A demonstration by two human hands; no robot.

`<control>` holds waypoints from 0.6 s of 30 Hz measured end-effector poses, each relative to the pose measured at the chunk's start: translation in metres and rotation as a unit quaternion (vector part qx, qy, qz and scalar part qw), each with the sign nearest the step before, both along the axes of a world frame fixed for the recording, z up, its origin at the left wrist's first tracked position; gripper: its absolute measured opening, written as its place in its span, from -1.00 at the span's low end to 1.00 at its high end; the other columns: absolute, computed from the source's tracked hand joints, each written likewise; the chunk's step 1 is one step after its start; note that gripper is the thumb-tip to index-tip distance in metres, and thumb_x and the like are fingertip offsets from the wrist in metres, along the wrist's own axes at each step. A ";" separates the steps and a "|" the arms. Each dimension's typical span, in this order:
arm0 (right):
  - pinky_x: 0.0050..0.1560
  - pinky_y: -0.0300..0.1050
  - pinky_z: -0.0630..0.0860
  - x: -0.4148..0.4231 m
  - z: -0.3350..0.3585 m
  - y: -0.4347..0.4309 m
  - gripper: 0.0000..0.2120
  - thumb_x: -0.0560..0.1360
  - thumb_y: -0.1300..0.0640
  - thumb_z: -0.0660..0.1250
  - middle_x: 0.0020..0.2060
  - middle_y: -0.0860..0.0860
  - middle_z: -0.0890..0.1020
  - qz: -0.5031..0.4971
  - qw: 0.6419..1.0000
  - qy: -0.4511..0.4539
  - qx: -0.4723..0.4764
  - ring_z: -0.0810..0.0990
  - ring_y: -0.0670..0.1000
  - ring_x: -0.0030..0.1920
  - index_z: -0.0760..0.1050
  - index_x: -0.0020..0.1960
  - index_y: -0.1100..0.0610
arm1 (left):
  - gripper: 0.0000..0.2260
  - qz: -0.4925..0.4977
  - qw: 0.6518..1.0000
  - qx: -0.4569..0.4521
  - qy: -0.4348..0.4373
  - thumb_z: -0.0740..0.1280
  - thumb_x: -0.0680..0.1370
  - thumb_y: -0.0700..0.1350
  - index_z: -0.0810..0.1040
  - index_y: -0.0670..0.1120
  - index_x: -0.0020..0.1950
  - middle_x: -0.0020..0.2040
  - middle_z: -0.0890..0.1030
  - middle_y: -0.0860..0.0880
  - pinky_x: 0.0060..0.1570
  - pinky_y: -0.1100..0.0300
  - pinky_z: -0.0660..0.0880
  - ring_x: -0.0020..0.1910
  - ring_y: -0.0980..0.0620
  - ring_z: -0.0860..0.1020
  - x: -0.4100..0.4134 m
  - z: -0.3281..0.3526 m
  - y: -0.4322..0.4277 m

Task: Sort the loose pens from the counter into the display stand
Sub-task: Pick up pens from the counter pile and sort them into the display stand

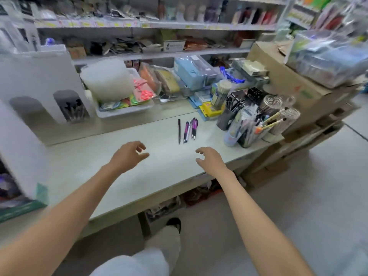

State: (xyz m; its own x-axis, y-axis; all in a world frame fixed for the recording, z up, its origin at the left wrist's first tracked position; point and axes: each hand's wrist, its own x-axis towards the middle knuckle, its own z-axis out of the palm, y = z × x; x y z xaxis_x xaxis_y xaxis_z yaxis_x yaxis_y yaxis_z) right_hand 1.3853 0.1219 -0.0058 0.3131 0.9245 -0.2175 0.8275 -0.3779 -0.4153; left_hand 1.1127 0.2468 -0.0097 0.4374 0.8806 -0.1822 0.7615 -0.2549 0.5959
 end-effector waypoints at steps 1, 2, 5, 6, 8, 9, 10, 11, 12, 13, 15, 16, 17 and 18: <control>0.32 0.08 0.39 0.015 -0.006 0.009 -0.64 0.60 0.07 0.28 0.28 0.05 0.51 -0.004 1.000 0.001 0.002 0.48 0.07 0.27 0.44 0.38 0.06 | -0.70 0.005 1.000 -0.005 -0.012 0.41 0.53 0.09 0.56 -0.02 0.20 0.09 0.57 -0.01 0.00 0.00 0.57 0.00 -0.02 0.56 0.020 -0.009 0.011; 0.34 0.09 0.36 0.030 -0.012 0.018 -0.63 0.59 0.07 0.28 0.30 0.05 0.50 -0.011 1.000 0.001 0.004 0.46 0.08 0.30 0.43 0.39 0.05 | -0.67 0.011 1.000 -0.013 -0.022 0.41 0.53 0.10 0.55 -0.03 0.22 0.11 0.57 -0.02 0.01 0.02 0.55 0.01 -0.02 0.56 0.040 -0.019 0.021; 0.38 0.12 0.31 0.066 -0.026 0.043 -0.60 0.59 0.05 0.29 0.35 0.06 0.45 -0.027 1.000 0.007 0.000 0.39 0.09 0.37 0.40 0.41 0.05 | -0.57 0.041 0.996 -0.058 -0.054 0.43 0.51 0.09 0.51 -0.08 0.30 0.18 0.54 -0.10 0.07 0.02 0.52 0.08 -0.06 0.53 0.098 -0.045 0.048; 0.39 0.12 0.30 0.075 -0.029 0.049 -0.59 0.59 0.05 0.29 0.35 0.06 0.44 -0.027 0.999 0.018 -0.002 0.38 0.10 0.37 0.39 0.42 0.06 | -0.54 0.050 0.994 -0.076 -0.062 0.44 0.51 0.09 0.49 -0.09 0.32 0.21 0.53 -0.13 0.12 0.00 0.51 0.13 -0.09 0.53 0.115 -0.053 0.054; 0.40 0.11 0.30 0.089 -0.035 0.063 -0.58 0.59 0.05 0.30 0.35 0.06 0.43 -0.026 0.999 0.043 -0.005 0.38 0.09 0.37 0.38 0.43 0.06 | -0.47 0.068 0.991 -0.098 -0.053 0.45 0.49 0.09 0.45 -0.12 0.37 0.28 0.50 -0.20 0.24 -0.04 0.45 0.24 -0.16 0.49 0.147 -0.070 0.068; 0.40 0.09 0.30 0.096 -0.038 0.069 -0.58 0.59 0.06 0.30 0.35 0.07 0.44 -0.027 0.998 0.054 -0.005 0.38 0.08 0.37 0.38 0.42 0.07 | -0.42 0.082 0.990 -0.107 -0.043 0.45 0.49 0.10 0.42 -0.14 0.41 0.31 0.48 -0.22 0.29 -0.04 0.41 0.28 -0.19 0.47 0.161 -0.077 0.074; 0.40 0.07 0.30 0.102 -0.042 0.074 -0.59 0.58 0.08 0.30 0.34 0.07 0.44 -0.031 0.997 0.065 -0.004 0.38 0.08 0.36 0.39 0.42 0.08 | -0.37 0.096 0.988 -0.114 -0.030 0.45 0.49 0.11 0.38 -0.16 0.44 0.35 0.46 -0.23 0.32 -0.03 0.37 0.33 -0.21 0.43 0.174 -0.083 0.078; 0.40 0.05 0.30 0.107 -0.045 0.077 -0.59 0.58 0.11 0.30 0.34 0.07 0.44 -0.038 0.996 0.075 -0.001 0.38 0.08 0.36 0.39 0.41 0.10 | -0.33 0.109 0.987 -0.119 -0.017 0.44 0.49 0.13 0.34 -0.18 0.47 0.39 0.42 -0.23 0.33 -0.03 0.34 0.37 -0.22 0.38 0.185 -0.088 0.079; 0.40 0.02 0.29 0.111 -0.049 0.080 -0.59 0.57 0.14 0.30 0.33 0.07 0.45 -0.045 0.995 0.084 0.002 0.38 0.07 0.37 0.40 0.41 0.11 | -0.28 0.121 0.986 -0.116 -0.005 0.43 0.48 0.16 0.30 -0.19 0.49 0.41 0.39 -0.22 0.34 -0.04 0.31 0.40 -0.22 0.33 0.196 -0.092 0.078; 0.41 -0.02 0.29 0.115 -0.053 0.083 -0.60 0.57 0.17 0.30 0.33 0.07 0.45 -0.050 0.995 0.091 0.002 0.37 0.06 0.37 0.41 0.40 0.12 | -0.23 0.131 0.986 -0.101 0.010 0.43 0.47 0.20 0.26 -0.20 0.51 0.43 0.36 -0.20 0.33 -0.06 0.31 0.41 -0.21 0.30 0.208 -0.095 0.076; 0.39 -0.14 0.27 0.123 -0.062 0.088 -0.61 0.58 0.21 0.28 0.33 0.05 0.44 -0.054 0.993 0.106 0.004 0.36 0.02 0.37 0.41 0.40 0.13 | -0.12 0.158 0.984 -0.065 0.043 0.41 0.43 0.28 0.17 -0.20 0.54 0.47 0.30 -0.17 0.30 -0.08 0.33 0.42 -0.21 0.27 0.231 -0.097 0.073; 0.37 -0.21 0.25 0.126 -0.068 0.090 -0.61 0.58 0.23 0.27 0.34 0.04 0.43 -0.054 0.992 0.113 0.007 0.35 0.01 0.38 0.40 0.40 0.13 | -0.06 0.175 0.982 -0.046 0.054 0.41 0.41 0.32 0.14 -0.20 0.55 0.48 0.28 -0.17 0.28 -0.08 0.34 0.42 -0.21 0.27 0.243 -0.099 0.072; 0.35 -0.26 0.23 0.129 -0.073 0.092 -0.61 0.57 0.25 0.26 0.34 0.03 0.42 -0.051 0.992 0.118 0.008 0.35 0.00 0.38 0.40 0.40 0.13 | -0.03 0.190 0.980 -0.026 0.060 0.40 0.39 0.34 0.12 -0.21 0.55 0.48 0.29 -0.17 0.27 -0.07 0.35 0.41 -0.20 0.28 0.254 -0.101 0.072; 0.33 -0.30 0.21 0.132 -0.078 0.093 -0.60 0.57 0.27 0.26 0.34 0.03 0.41 -0.048 0.991 0.123 0.007 0.34 -0.01 0.38 0.39 0.40 0.14 | -0.02 0.204 0.976 -0.010 0.069 0.41 0.38 0.35 0.12 -0.22 0.55 0.46 0.30 -0.18 0.25 -0.06 0.36 0.39 -0.20 0.30 0.264 -0.102 0.073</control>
